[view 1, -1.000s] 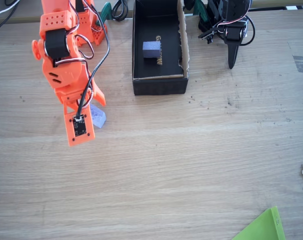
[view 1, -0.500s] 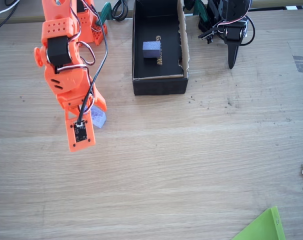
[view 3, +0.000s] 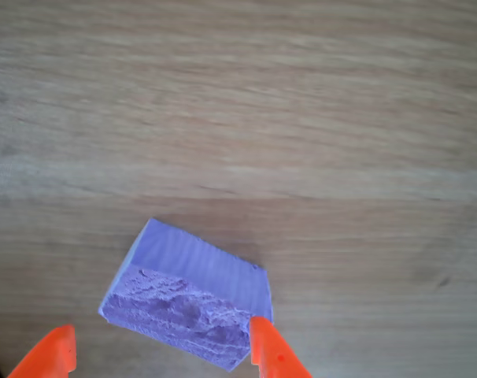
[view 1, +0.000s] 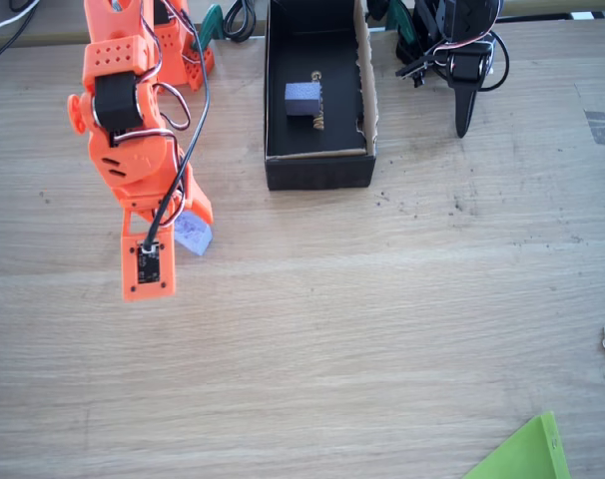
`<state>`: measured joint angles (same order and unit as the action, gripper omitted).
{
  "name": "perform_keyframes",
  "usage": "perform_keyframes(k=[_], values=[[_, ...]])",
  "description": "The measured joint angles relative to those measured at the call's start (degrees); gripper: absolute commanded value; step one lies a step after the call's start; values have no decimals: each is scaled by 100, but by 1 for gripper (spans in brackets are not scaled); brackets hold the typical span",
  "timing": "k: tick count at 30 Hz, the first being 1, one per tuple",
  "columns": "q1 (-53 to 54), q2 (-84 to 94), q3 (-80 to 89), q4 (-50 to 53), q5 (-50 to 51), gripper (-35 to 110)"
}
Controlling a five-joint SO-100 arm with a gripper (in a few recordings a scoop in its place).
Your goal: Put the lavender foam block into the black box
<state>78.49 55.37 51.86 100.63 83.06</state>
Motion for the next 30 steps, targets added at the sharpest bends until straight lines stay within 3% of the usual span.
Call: perform_keyframes(k=[4, 12, 17, 26, 30], values=[[0, 0, 0, 0, 149, 31], [-114, 0, 0, 114, 1969, 25], [-158, 0, -18, 290, 2540, 24], [-272, 0, -18, 281, 2936, 23], [-255, 18, 26, -44, 2953, 14]])
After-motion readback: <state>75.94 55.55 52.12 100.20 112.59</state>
